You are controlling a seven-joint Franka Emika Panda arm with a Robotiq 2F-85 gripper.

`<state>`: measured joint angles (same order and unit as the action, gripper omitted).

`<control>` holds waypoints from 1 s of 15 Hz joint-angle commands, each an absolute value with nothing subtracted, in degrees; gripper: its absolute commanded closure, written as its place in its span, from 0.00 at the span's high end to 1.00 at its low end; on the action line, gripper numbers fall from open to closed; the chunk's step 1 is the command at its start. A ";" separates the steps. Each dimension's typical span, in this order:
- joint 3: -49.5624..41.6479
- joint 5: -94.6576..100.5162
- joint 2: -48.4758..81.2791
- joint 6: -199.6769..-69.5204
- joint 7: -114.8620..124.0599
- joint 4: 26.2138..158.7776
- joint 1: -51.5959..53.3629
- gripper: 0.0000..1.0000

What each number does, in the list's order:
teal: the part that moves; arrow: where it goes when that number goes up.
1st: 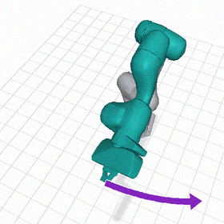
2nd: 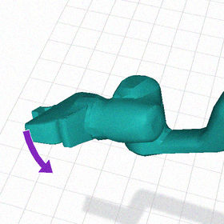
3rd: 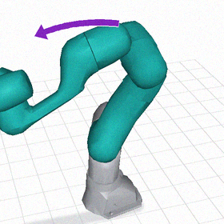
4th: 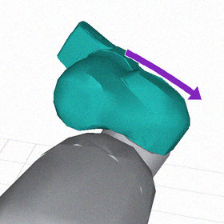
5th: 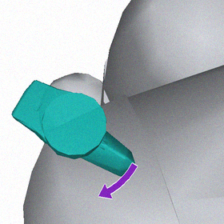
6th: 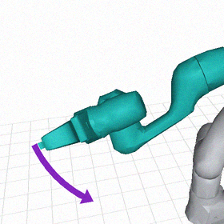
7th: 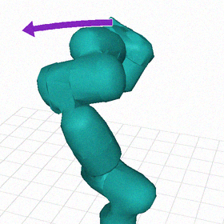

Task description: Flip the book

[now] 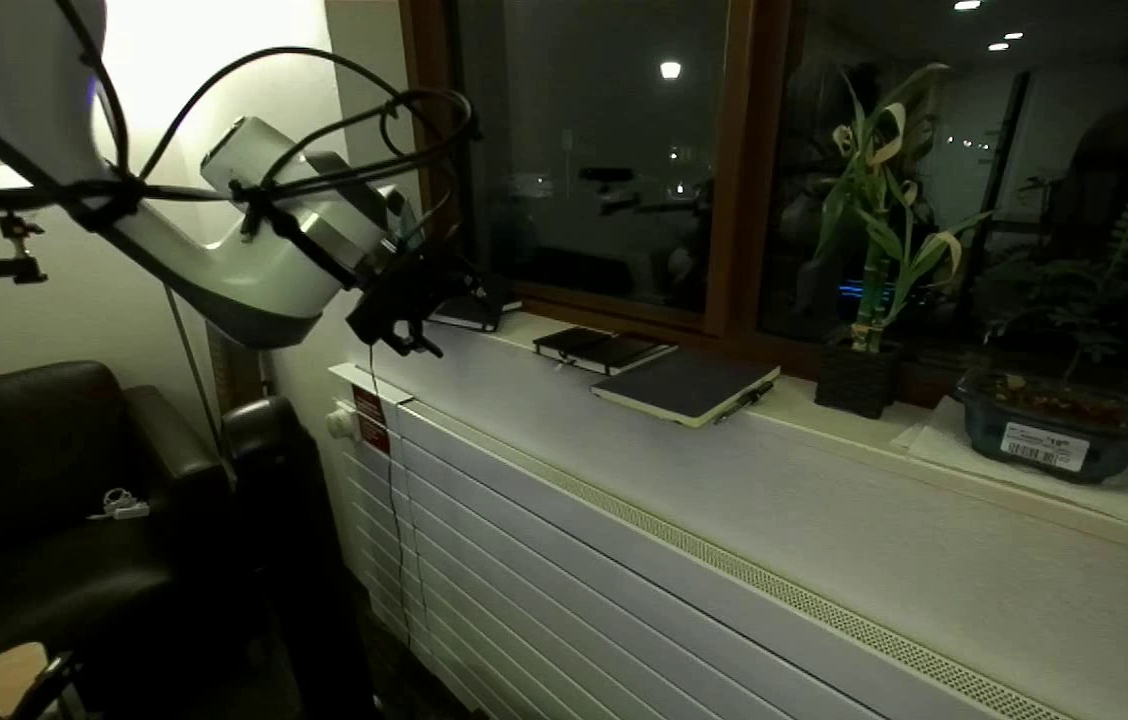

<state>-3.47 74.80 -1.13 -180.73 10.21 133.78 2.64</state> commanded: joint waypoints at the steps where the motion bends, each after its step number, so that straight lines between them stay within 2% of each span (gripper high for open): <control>1: -3.11 81.86 -2.46 -181.23 18.13 135.06 2.70 1.00; 15: 2.21 119.29 0.96 -180.20 58.88 122.97 9.81 1.00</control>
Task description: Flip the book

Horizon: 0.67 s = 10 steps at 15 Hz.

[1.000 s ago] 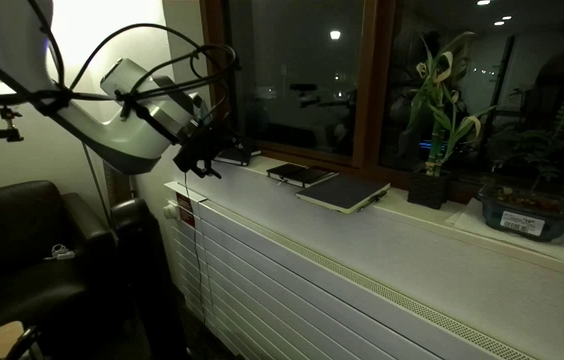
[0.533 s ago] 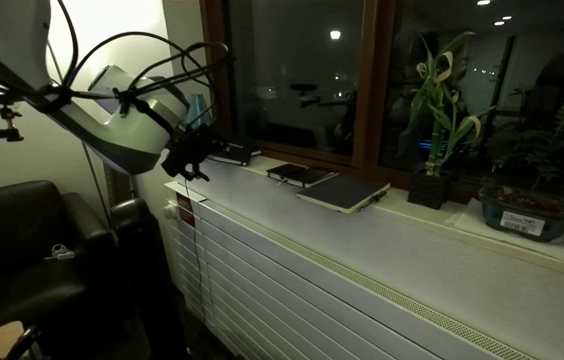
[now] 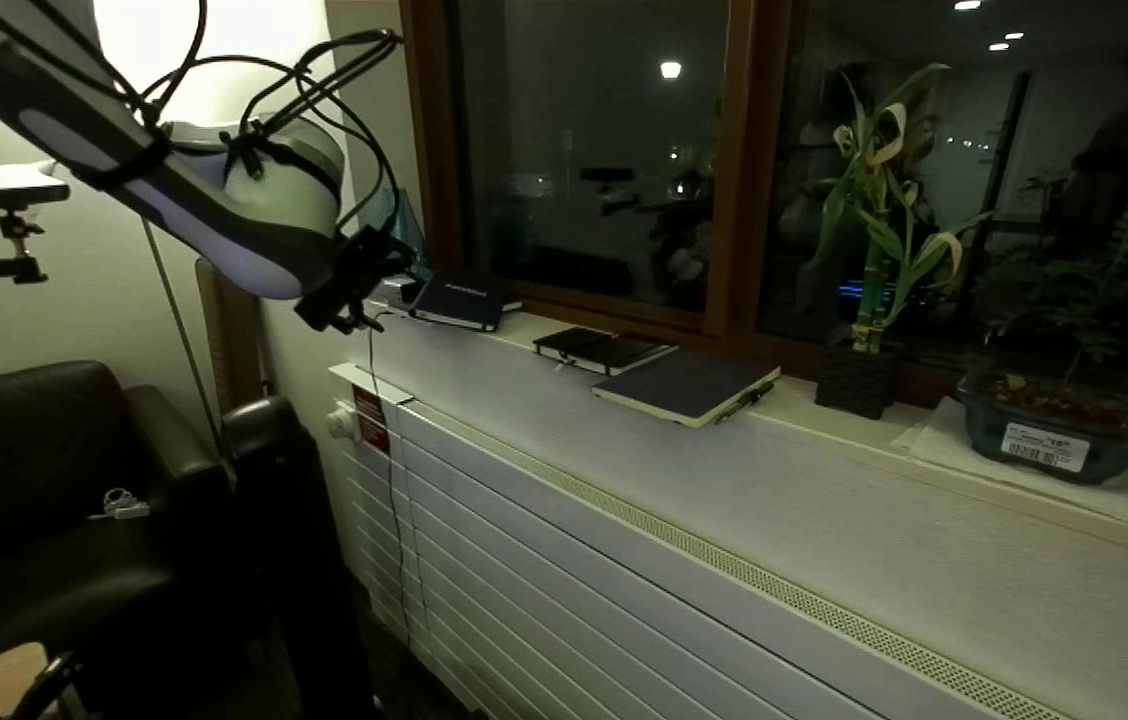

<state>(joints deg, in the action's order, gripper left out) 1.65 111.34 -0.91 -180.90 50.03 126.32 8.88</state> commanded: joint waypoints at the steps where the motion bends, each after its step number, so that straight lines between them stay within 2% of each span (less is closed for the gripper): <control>1: 2.40 122.55 1.93 -179.19 62.62 121.63 10.15 1.00; 10: 5.78 146.93 11.69 -167.94 88.82 118.47 8.72 1.00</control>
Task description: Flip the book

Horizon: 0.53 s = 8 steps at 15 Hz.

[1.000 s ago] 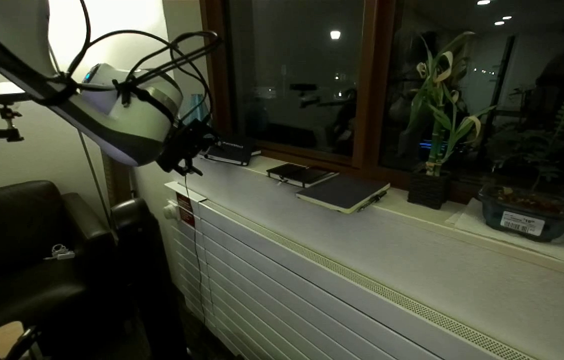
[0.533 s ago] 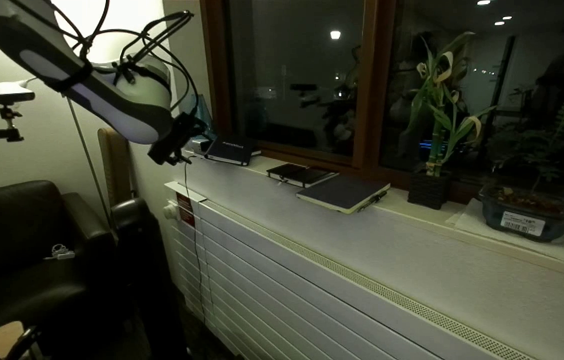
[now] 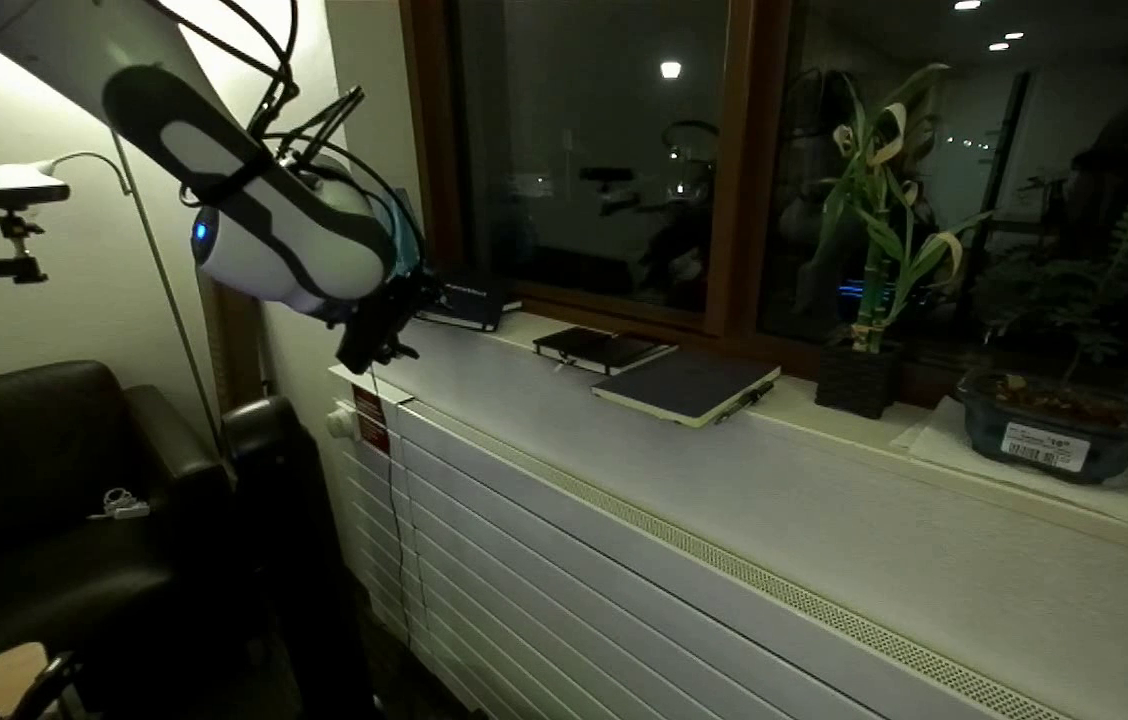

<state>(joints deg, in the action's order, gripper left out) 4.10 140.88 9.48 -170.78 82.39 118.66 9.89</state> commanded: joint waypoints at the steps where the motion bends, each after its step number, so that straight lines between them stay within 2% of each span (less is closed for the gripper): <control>1: 6.04 148.89 12.41 -166.85 90.83 118.60 8.59 1.00; 8: 10.66 149.22 13.61 -158.12 92.66 119.22 6.88 1.00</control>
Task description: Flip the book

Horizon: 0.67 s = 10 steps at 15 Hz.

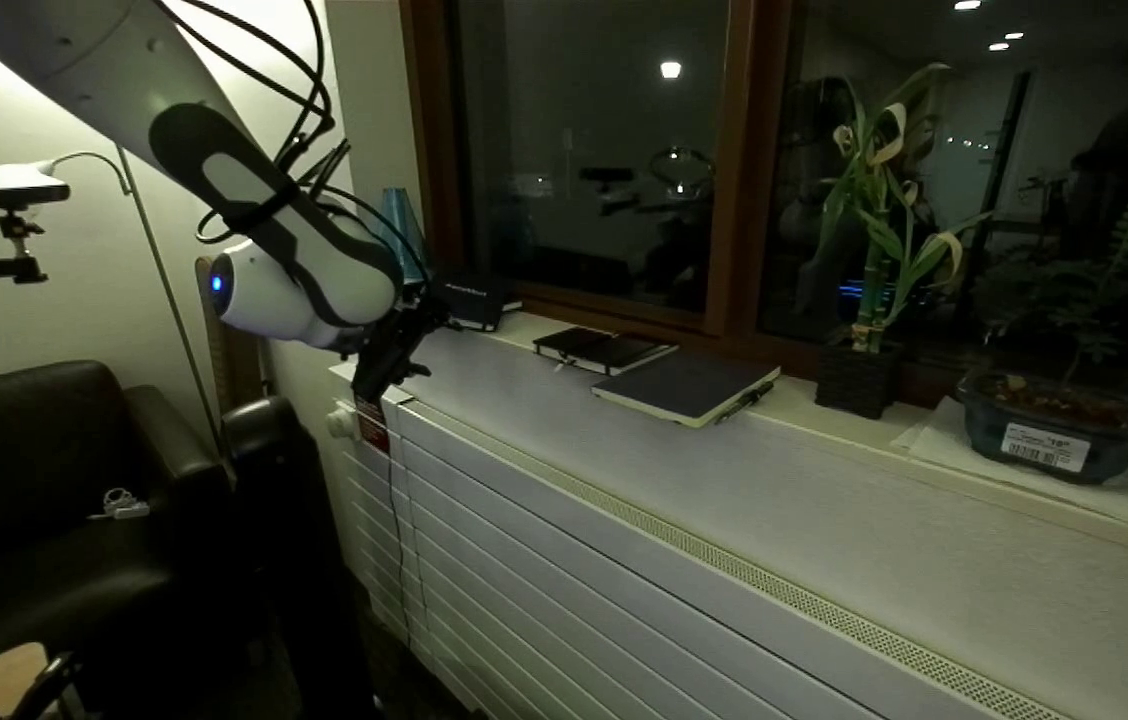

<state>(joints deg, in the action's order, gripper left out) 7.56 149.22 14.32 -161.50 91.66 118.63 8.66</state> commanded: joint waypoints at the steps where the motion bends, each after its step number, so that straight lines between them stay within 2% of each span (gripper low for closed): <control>1: 11.35 149.18 13.51 -157.33 92.70 119.35 6.64 1.00; 6: 12.80 149.12 13.93 -156.33 92.76 119.28 5.17 1.00; 7: 12.76 149.12 14.08 -156.41 92.84 119.16 4.79 0.75; 8: 12.73 149.12 14.16 -156.35 92.74 119.15 4.55 0.73; 10: 12.70 149.12 14.23 -156.36 92.87 119.23 3.85 0.59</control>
